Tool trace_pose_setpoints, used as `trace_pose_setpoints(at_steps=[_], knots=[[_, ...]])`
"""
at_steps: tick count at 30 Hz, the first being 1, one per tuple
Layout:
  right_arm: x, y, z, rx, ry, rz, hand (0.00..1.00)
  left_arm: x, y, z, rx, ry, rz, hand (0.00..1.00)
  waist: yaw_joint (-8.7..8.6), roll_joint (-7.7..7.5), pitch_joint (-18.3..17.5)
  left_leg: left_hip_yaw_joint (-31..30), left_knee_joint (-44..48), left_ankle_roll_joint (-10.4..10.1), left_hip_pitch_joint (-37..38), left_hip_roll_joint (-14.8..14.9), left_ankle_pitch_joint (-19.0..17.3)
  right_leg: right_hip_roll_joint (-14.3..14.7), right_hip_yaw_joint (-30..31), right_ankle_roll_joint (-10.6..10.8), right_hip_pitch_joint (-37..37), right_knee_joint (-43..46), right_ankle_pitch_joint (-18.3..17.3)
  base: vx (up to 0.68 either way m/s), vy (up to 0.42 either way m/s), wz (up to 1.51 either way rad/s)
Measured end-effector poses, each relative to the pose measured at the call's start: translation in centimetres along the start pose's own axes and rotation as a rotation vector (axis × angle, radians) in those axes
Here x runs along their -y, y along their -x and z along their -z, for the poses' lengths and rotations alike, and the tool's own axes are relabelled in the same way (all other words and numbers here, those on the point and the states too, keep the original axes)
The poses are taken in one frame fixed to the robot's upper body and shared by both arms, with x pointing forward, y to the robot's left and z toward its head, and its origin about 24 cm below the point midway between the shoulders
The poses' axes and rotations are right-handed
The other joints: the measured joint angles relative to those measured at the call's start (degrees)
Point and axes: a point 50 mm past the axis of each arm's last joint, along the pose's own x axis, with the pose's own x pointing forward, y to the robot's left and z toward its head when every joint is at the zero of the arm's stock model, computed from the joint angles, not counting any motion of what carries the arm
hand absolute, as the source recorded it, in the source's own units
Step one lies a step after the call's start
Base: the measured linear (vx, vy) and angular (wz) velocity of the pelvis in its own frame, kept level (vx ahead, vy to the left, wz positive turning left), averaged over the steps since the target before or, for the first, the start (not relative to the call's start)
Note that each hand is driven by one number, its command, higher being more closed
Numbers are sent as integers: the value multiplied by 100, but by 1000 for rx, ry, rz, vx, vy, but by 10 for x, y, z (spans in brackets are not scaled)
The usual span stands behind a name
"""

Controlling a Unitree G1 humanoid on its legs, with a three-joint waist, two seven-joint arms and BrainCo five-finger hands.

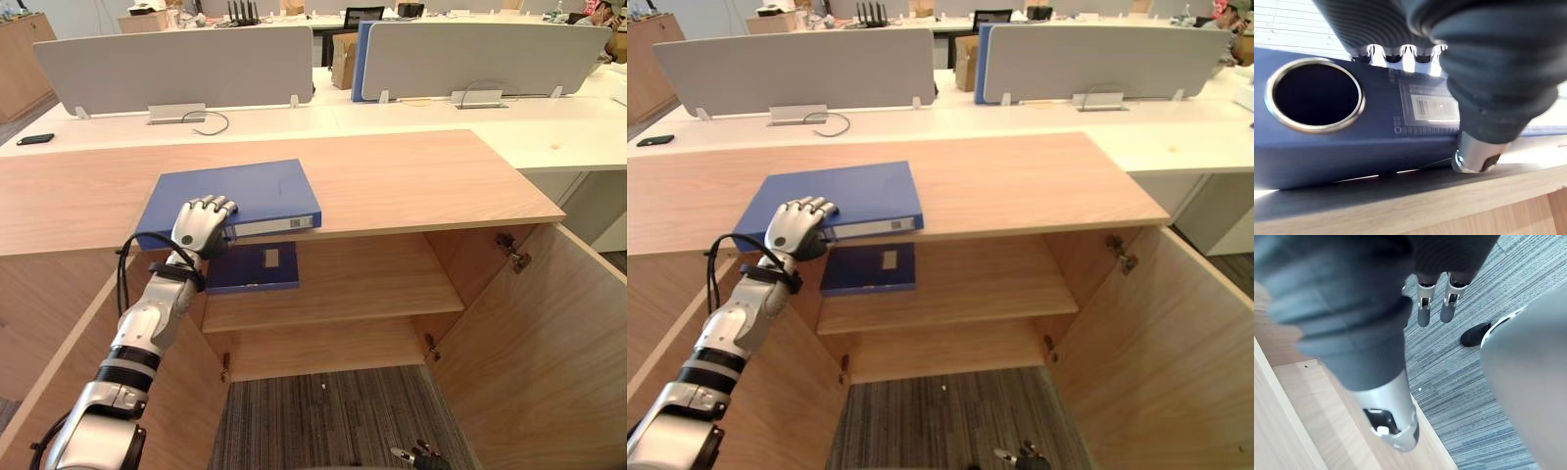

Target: Walk over to the cabinet, pick up the folder, carry it to the office cabinet, place the folder inside the office cabinet, then close the office cabinet door

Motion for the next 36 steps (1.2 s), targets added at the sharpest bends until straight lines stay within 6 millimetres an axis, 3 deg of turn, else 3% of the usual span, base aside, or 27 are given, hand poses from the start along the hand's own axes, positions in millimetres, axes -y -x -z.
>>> trace_pose_setpoints(at_steps=[8,22,30,36], knots=[[0,0,0,1,-4,2,0,-22,17,-25,25,160,-163,100,88,9,12,1,-67,0,-31,-2,4,6,-22,2,-63,2,0,0,0,0],[0,0,1,0,-7,4,0,-51,27,-15,-29,279,-339,100,120,9,14,-26,-54,15,-25,2,14,-14,-63,2,-30,4,2,0,0,1],[1,1,8,-15,-41,33,0,-111,40,-37,-45,546,-762,100,334,-7,-4,-82,106,44,-209,-39,29,-97,-1,-6,-117,36,38,-38,1,3],[4,2,10,-21,-49,52,0,-140,55,-46,9,720,-955,100,414,-7,-37,-86,155,42,-232,-7,25,-85,26,-26,-87,35,52,-87,-15,-1]])
